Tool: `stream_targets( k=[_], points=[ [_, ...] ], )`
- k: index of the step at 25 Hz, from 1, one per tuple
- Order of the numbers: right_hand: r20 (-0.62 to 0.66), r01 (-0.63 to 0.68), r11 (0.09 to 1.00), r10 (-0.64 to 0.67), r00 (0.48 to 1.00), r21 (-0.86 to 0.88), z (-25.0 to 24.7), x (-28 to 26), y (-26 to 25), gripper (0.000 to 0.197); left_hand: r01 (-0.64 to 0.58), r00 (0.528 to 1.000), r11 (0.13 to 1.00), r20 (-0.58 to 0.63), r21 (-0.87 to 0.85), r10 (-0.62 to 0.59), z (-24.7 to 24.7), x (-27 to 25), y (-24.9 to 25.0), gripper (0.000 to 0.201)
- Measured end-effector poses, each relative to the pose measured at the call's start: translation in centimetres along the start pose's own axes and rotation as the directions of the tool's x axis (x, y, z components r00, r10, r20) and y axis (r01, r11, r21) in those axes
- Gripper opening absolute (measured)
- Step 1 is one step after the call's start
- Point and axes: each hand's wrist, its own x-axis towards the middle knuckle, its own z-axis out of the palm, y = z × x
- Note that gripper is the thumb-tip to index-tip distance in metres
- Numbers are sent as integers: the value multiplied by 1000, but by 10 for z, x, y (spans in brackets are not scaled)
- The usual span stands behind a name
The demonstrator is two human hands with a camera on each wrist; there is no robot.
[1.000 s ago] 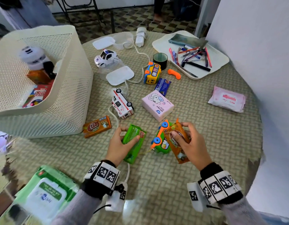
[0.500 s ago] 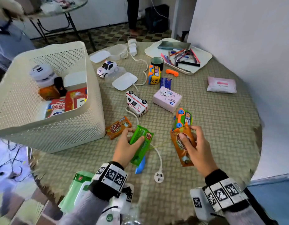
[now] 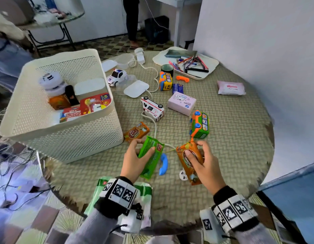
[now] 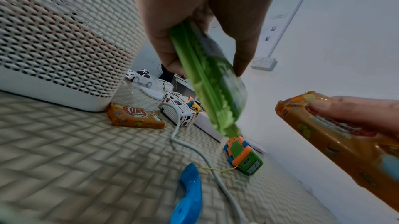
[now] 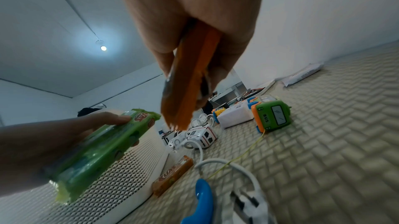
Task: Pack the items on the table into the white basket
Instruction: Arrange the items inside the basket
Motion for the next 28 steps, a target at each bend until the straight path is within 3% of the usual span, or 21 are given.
stream_targets(
  k=[10,17,22,28],
  points=[
    [-5,-21,999,21,1000,31,35,-77,-33,30,11,999,1000,-47,0,-11,-80,-69,-11,24],
    [6,-39,991,39,999,127,69,-123,-69,19,18,997,999,-79,39,-15,-140,-114,-5,24],
    [40,31,993,-36,999,114,96,-118,-102,19,-10,993,1000,-115,12,12,-179,-109,9,22],
    [-12,96,986,-95,995,137,153,-91,-145,24,-76,989,997,-125,-5,75,-239,-81,24,21]
  ],
)
